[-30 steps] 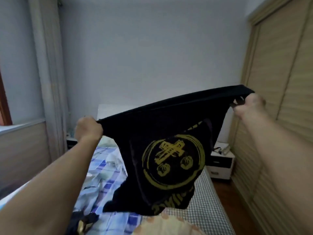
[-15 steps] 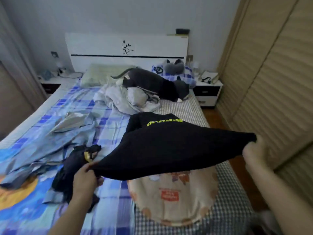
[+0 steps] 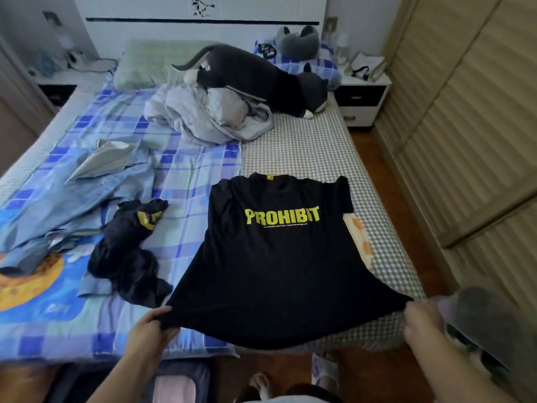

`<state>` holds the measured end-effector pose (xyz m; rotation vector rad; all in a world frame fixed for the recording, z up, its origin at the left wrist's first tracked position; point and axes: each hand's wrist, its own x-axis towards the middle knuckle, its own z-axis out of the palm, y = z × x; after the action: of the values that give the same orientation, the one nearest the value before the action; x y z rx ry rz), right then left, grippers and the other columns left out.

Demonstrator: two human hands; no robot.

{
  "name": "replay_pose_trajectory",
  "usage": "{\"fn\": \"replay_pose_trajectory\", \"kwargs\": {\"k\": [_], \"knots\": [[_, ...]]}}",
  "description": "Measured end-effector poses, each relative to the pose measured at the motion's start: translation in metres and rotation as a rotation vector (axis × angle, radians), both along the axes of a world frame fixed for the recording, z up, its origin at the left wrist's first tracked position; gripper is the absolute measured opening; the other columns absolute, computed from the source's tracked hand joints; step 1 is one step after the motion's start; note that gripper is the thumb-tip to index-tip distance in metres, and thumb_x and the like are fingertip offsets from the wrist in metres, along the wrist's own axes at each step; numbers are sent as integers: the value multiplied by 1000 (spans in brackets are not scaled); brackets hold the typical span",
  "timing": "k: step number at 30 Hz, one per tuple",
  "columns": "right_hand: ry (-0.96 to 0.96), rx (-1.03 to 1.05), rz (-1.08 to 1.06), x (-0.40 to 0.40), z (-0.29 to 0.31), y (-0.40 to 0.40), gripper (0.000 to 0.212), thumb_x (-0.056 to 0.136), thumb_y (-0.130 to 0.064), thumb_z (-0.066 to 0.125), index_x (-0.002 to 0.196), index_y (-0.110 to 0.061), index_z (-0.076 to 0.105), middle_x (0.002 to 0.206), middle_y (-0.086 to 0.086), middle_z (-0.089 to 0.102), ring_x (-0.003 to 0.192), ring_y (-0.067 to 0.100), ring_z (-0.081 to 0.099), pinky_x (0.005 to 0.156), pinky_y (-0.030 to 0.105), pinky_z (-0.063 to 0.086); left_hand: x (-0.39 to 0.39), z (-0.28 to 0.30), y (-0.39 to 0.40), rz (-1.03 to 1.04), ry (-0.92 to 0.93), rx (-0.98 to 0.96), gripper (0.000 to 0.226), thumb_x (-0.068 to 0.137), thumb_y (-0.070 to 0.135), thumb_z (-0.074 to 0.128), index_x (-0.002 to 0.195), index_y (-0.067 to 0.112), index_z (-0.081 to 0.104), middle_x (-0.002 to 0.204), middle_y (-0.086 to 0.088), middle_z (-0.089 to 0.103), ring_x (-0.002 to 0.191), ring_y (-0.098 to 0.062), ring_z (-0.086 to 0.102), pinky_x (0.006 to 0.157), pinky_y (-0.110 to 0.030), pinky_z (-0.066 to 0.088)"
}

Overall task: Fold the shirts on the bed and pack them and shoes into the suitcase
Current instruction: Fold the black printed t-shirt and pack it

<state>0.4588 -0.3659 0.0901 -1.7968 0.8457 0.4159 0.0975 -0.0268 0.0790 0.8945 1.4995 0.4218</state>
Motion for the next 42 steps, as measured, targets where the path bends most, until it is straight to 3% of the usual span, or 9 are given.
{"fn": "replay_pose_trajectory", "kwargs": {"k": [4, 8, 13, 20, 23, 28, 30, 37, 42], "knots": [[-24, -57, 86, -10, -1, -3, 51, 105, 1, 38, 154, -14, 35, 121, 15, 59, 113, 45, 56, 102, 56, 47, -5, -6, -5, 24, 49, 75, 40, 90, -21, 38, 109, -1, 67, 99, -27, 67, 52, -16, 68, 48, -16, 54], [-249, -447, 566, -22, -3, -6, 26, 102, 3, 38, 124, -2, 49, 96, 15, 58, 79, 34, 57, 63, 43, 46, -8, -6, -11, 41, -14, 55, 39, 92, -18, 38, 107, 2, 67, 96, -26, 69, 67, -25, 71, 53, -18, 57], [-323, -479, 818, -19, -10, -16, 29, 94, 10, 43, 100, -17, 50, 89, 12, 61, 74, 33, 59, 59, 40, 44, -21, -15, -1, 224, -193, -124, 42, 103, -11, 22, 97, 8, 59, 81, -17, 73, 69, -20, 74, 101, -37, 49], [-68, -145, 380, -3, -19, -57, 62, 93, 20, 30, 73, -18, 74, 137, 28, 56, 120, 47, 54, 98, 48, 48, -54, -35, 12, 180, -116, -105, 38, 95, -20, 30, 97, 4, 60, 99, -28, 63, 82, -38, 67, 81, -40, 61], [28, 22, 335, -13, -10, -68, 41, 99, 8, 41, 109, -11, 76, 143, 19, 51, 135, 41, 45, 114, 54, 38, -70, -42, 16, 51, 6, -108, 36, 90, -23, 41, 108, -1, 64, 102, -28, 66, 76, -34, 70, 55, -27, 61], [255, 109, 216, -33, -9, -78, 38, 106, 1, 42, 144, -1, 49, 150, 16, 47, 124, 39, 54, 78, 46, 47, -87, -63, 9, 152, -67, -242, 29, 84, -7, 71, 112, 2, 71, 112, -19, 72, 98, -36, 68, 86, -42, 56], [345, 48, 124, -37, -18, -79, 48, 103, 9, 41, 149, -5, 43, 155, 16, 42, 138, 38, 44, 92, 50, 46, -93, -83, 5, 209, -37, -285, 31, 84, -6, 72, 110, 10, 73, 113, -17, 72, 99, -34, 69, 92, -44, 54], [677, 341, -37, -50, -26, -43, 34, 104, 0, 44, 138, 0, 51, 142, 19, 53, 135, 33, 49, 71, 54, 47, -66, -74, -5, 45, 115, -359, 15, 103, -6, 45, 115, -9, 52, 99, -27, 60, 66, -37, 66, 35, -35, 53], [410, 613, -118, 27, 35, 32, 36, 107, -9, 43, 142, -1, 45, 139, 24, 46, 136, 39, 45, 94, 51, 55, 36, 9, 76, -7, -57, -259, 22, 107, 1, 36, 110, -10, 54, 87, -26, 65, 71, -37, 70, 57, -37, 61]]}}
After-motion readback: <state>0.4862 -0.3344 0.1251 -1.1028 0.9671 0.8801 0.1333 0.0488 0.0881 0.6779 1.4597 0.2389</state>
